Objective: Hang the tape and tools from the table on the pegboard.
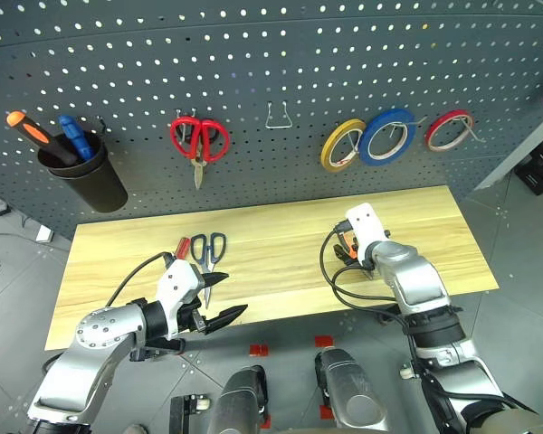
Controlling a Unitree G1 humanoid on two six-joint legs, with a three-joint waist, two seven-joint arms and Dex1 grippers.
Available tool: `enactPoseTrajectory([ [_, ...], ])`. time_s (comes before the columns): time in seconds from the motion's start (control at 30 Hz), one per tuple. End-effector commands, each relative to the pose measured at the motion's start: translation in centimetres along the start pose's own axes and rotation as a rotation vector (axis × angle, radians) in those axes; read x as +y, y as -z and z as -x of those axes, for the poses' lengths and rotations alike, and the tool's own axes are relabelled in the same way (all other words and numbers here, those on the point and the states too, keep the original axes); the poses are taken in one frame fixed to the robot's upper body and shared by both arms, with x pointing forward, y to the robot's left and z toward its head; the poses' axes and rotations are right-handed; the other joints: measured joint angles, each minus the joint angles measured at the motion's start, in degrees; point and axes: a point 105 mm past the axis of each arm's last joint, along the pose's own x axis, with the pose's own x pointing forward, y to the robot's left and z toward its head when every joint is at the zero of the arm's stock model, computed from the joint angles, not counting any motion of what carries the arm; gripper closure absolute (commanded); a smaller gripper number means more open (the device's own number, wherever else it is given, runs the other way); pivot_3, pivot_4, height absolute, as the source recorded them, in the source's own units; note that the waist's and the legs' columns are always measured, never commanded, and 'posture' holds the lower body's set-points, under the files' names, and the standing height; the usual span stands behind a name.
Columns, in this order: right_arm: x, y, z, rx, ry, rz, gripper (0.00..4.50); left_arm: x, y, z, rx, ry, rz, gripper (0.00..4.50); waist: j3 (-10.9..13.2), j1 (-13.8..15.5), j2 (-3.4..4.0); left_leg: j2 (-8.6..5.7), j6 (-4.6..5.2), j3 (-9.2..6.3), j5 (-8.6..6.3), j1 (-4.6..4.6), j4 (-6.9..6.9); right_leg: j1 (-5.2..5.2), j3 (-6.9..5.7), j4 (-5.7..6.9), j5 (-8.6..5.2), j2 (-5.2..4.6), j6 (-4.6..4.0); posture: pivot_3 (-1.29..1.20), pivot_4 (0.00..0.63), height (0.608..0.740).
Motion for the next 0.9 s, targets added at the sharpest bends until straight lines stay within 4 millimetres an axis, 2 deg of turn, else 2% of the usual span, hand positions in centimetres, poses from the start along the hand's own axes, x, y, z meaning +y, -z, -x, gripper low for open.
enactPoseTrajectory([
  [0.03,-0.9,-0.4,-1.1,-0.005,0.047,-0.036,0.05,-0.8,-1.5,-0.5,-0.049,0.04,-0.038,0.38,0.01,-0.02,0.01,0.01,0.0,0.02,0.0,0.0,0.0,-0.01,0.01,0.02,0.0,0.01,0.0,-0.33,0.285,0.74],
  [0.3,-1.6,0.9,-3.6,0.09,0.026,-0.104,0.05,-0.7,-2.1,-1.0,-0.066,0.046,-0.045,0.38,0.02,-0.36,0.01,0.03,0.02,0.19,0.01,0.03,0.01,-0.02,0.14,0.07,0.02,0.05,-0.01,-0.32,0.286,0.74],
  [0.47,-2.3,1.8,-4.3,0.15,0.024,-0.089,0.05,-0.6,-2.2,-1.1,-0.07,0.041,-0.047,0.38,0.01,-0.66,0.01,0.04,0.03,0.28,0.01,0.07,0.03,0.0,0.22,0.08,0.04,0.06,0.02,-0.32,0.281,0.74],
  [0.57,-2.0,2.2,-4.5,0.173,0.005,-0.065,0.67,-0.5,-2.2,-1.1,-0.073,0.029,-0.049,0.38,0.01,-0.87,0.0,0.04,0.04,0.28,0.02,0.08,0.04,0.03,0.23,0.09,0.05,0.08,0.03,-0.31,0.272,0.74],
  [0.67,-1.4,2.2,-4.6,0.177,-0.012,-0.048,1.56,-0.2,-2.3,-1.0,-0.089,0.001,-0.048,0.38,0.0,-0.87,-0.01,0.04,0.04,0.29,0.02,0.09,0.07,0.04,0.25,0.09,0.07,0.08,0.06,-0.32,0.266,0.74],
  [0.73,-0.8,1.7,-4.5,0.153,-0.022,-0.044,1.57,0.1,-2.5,-0.8,-0.117,-0.029,-0.05,0.38,-0.01,-0.88,-0.01,0.04,0.04,0.29,0.02,0.09,0.08,0.05,0.25,0.09,0.09,0.08,0.07,-0.32,0.265,0.74],
  [0.8,-0.5,-0.2,-3.9,0.055,-0.032,-0.02,1.57,0.4,-2.7,-0.4,-0.157,-0.068,-0.037,0.38,-0.01,-0.86,-0.01,0.05,0.04,0.28,0.02,0.08,0.08,0.04,0.25,0.08,0.09,0.08,0.07,-0.3,0.264,0.74],
  [0.9,1.1,-3.2,-1.1,-0.156,-0.128,0.041,1.57,0.9,-2.8,0.7,-0.198,-0.123,0.004,0.38,0.01,-0.7,0.0,0.09,0.03,0.29,0.03,-0.01,0.02,-0.09,0.26,0.08,0.08,0.1,0.07,-0.3,0.266,0.74],
])
